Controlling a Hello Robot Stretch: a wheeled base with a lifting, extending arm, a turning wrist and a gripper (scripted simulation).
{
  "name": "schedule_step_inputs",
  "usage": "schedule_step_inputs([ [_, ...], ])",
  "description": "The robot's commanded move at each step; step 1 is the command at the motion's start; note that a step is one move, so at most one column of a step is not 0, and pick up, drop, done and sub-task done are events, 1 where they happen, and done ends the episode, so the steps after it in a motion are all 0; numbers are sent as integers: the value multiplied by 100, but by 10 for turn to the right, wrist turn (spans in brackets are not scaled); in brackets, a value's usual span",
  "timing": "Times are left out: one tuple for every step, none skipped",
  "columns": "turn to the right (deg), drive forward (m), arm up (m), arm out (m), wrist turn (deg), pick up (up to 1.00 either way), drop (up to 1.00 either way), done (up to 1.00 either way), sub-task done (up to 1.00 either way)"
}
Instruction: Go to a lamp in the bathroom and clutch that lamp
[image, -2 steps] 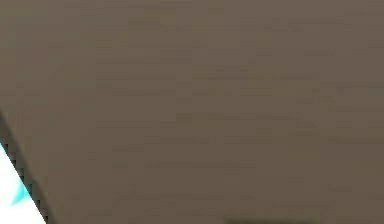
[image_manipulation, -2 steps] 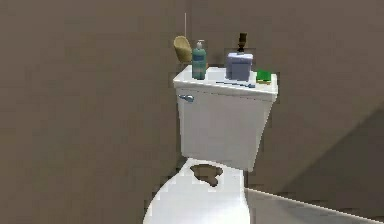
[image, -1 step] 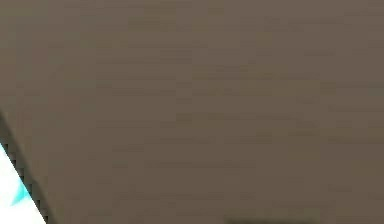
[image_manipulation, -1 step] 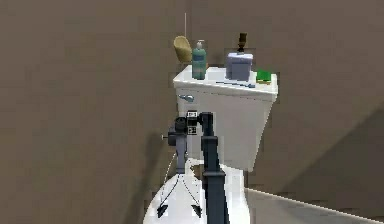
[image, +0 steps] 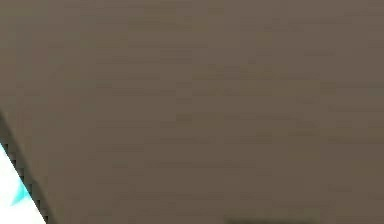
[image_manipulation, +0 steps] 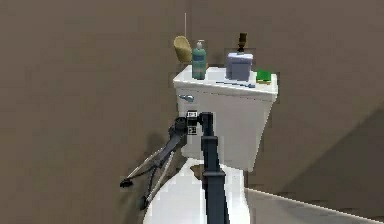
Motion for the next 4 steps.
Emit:
schedule_step_inputs([
  [0, 0, 0, 0, 450, 0, 0, 0, 0],
  [0, 0, 0, 0, 450, 0, 0, 0, 0],
  [0, 0, 0, 0, 450, 0, 0, 0, 0],
  [0, 0, 0, 0, 420, 0, 0, 0, 0],
])
